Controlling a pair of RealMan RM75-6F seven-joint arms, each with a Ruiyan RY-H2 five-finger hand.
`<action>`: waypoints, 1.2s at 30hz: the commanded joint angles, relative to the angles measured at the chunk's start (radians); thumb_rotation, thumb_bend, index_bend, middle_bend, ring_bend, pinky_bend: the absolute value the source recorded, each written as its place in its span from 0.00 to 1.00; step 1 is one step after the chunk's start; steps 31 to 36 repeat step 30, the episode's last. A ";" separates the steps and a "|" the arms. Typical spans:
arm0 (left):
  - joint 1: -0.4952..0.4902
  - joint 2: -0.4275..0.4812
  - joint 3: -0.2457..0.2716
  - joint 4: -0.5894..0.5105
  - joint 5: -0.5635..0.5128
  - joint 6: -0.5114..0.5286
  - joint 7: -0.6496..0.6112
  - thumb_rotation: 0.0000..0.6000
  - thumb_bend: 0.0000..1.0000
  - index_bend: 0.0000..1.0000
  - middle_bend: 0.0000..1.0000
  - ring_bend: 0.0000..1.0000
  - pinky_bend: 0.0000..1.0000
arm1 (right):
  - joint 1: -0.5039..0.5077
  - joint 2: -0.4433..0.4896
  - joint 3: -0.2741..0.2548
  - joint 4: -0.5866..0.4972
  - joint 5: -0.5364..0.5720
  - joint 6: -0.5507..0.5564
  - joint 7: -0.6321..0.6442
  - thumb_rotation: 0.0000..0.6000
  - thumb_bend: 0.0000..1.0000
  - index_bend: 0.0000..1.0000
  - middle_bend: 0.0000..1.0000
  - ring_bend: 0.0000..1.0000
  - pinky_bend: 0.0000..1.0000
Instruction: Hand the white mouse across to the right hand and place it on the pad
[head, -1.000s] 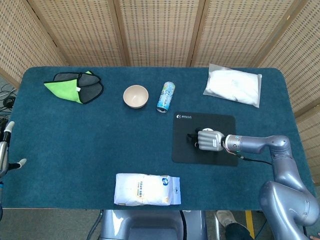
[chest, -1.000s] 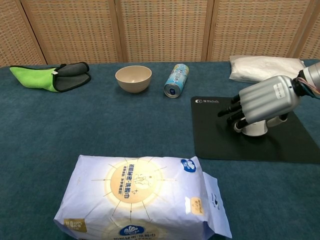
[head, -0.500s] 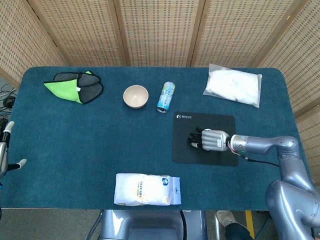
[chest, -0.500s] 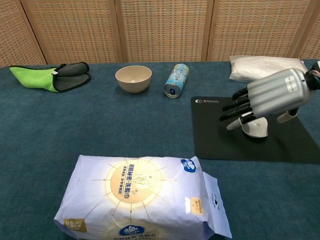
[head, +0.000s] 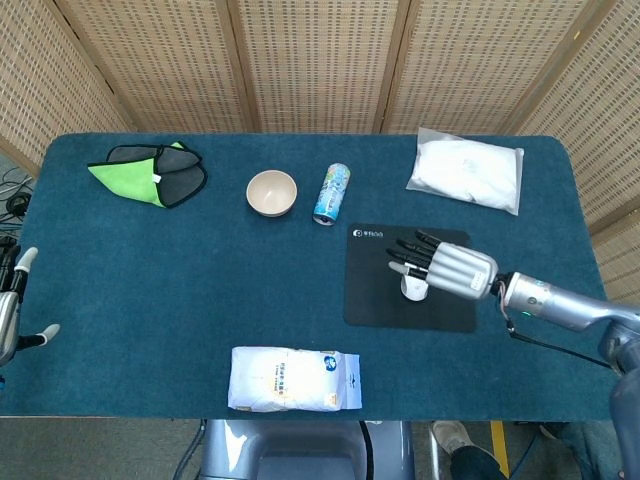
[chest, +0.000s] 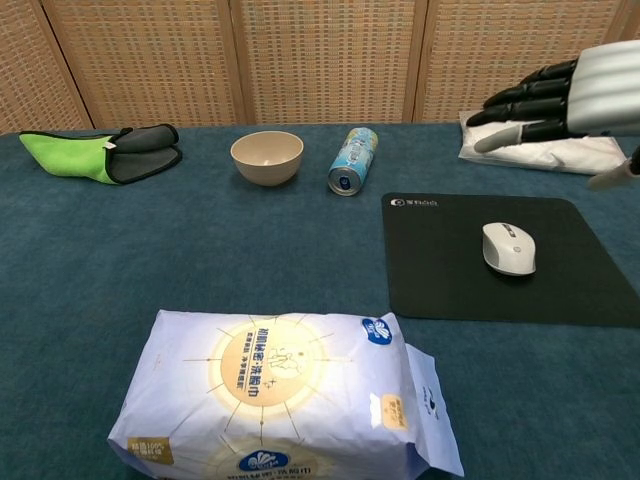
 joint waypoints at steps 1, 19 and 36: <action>0.021 0.005 0.018 -0.007 0.048 0.027 -0.026 1.00 0.00 0.00 0.00 0.00 0.00 | -0.147 0.174 0.105 -0.381 0.216 -0.012 -0.161 1.00 0.12 0.00 0.00 0.00 0.14; 0.137 -0.020 0.092 0.071 0.247 0.162 -0.167 1.00 0.00 0.00 0.00 0.00 0.00 | -0.560 0.249 0.162 -0.946 0.443 0.169 -0.341 1.00 0.00 0.00 0.00 0.00 0.00; 0.148 -0.031 0.088 0.077 0.270 0.166 -0.159 1.00 0.00 0.00 0.00 0.00 0.00 | -0.641 0.181 0.210 -0.847 0.406 0.207 -0.257 1.00 0.00 0.00 0.00 0.00 0.00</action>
